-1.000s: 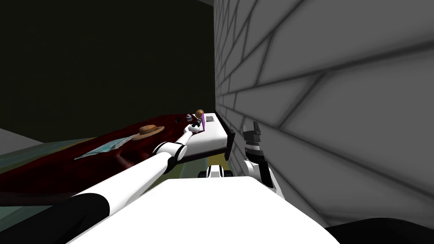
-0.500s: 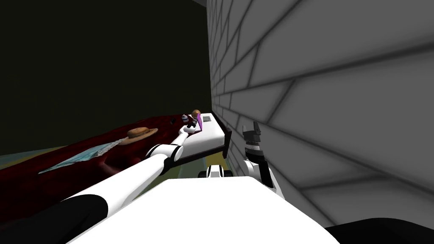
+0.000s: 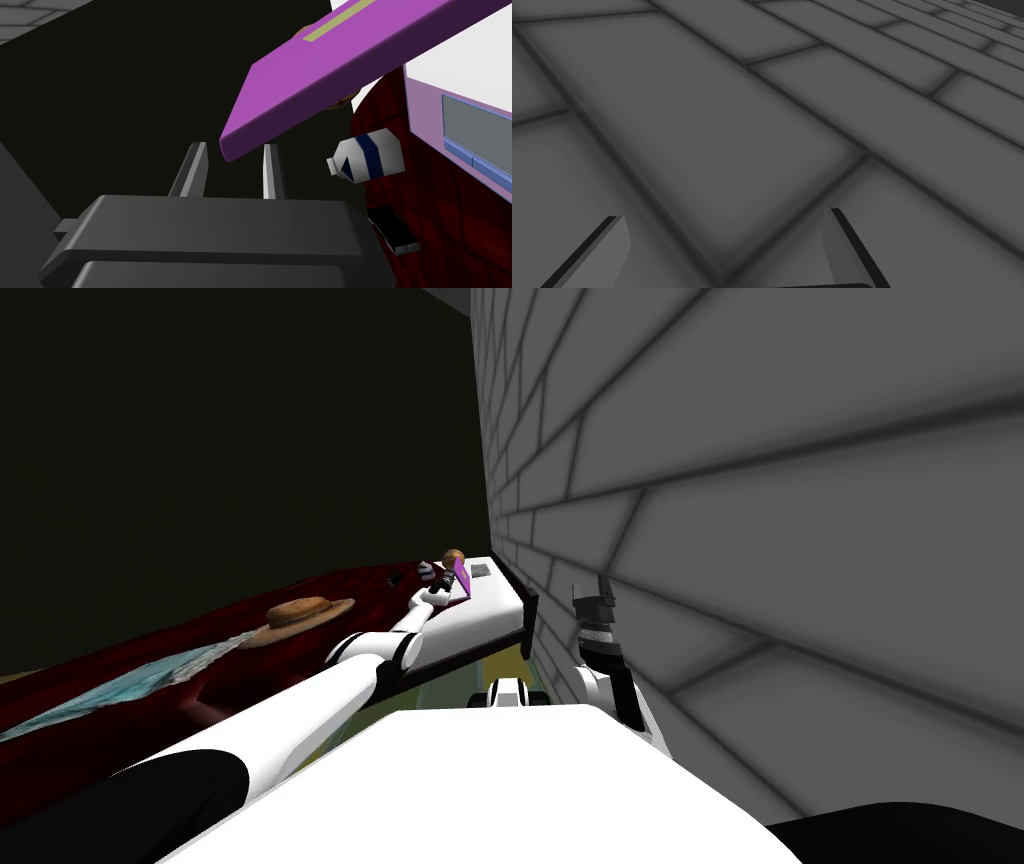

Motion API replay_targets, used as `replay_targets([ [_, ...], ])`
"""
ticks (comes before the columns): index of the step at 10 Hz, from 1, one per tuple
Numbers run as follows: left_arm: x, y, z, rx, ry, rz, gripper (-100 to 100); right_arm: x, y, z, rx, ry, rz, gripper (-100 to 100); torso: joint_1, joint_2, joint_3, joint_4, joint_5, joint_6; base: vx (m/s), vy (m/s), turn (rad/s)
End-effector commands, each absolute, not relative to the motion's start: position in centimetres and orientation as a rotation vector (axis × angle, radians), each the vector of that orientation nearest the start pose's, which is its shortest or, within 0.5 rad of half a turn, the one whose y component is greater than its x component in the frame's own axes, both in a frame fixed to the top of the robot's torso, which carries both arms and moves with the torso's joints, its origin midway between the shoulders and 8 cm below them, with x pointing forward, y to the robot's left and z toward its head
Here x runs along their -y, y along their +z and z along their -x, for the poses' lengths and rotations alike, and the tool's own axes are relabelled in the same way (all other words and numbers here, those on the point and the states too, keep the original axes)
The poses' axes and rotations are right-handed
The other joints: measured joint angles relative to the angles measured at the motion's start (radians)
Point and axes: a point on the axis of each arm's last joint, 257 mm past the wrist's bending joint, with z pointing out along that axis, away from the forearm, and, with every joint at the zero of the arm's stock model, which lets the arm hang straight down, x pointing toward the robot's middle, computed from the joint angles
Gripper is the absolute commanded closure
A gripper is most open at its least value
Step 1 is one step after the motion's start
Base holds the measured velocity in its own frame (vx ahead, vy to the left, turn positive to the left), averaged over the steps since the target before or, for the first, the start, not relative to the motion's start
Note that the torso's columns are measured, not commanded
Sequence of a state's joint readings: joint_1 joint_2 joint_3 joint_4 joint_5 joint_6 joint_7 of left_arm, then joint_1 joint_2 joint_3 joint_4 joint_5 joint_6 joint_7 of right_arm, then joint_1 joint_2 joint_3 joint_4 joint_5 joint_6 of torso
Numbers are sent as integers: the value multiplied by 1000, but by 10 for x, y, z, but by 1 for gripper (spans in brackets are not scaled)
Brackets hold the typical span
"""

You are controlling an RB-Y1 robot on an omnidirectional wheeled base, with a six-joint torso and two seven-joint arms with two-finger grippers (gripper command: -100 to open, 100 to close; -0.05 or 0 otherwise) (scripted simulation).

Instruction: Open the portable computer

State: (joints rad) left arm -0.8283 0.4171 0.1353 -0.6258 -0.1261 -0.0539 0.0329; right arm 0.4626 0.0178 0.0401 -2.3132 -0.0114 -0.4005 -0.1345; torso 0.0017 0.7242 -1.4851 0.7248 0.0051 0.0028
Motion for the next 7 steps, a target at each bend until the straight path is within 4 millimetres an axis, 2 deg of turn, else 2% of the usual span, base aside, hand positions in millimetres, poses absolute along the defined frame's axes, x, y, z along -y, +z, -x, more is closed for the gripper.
replay_targets([
  [1, -461, -156, -695, -1250, -742, 1148, 100, 266, 33, -358, -574, 1481, -761, 0, 3, -2, -1, -4, 3, 0, -82, 14, -346],
  [2, -457, -145, -701, -1242, -755, 1140, 100, 266, 33, -358, -574, 1481, -761, 0, 4, -6, -4, -5, 4, 4, -54, 6, -109],
  [5, -461, -156, -695, -1250, -742, 1148, 100, 266, 32, -358, -574, 1481, -761, 0, 5, -5, -3, -3, 4, 1, 5, -3, 30],
  [6, -520, -150, -674, -1159, -726, 1207, 100, 266, 32, -358, -574, 1481, -761, 0, 5, -5, -3, -4, 4, 3, -77, 10, -279],
  [7, -517, -137, -681, -1149, -736, 1204, 100, 266, 33, -358, -574, 1481, -761, 0, 7, -4, -3, -3, 5, 4, -96, 18, -391],
])
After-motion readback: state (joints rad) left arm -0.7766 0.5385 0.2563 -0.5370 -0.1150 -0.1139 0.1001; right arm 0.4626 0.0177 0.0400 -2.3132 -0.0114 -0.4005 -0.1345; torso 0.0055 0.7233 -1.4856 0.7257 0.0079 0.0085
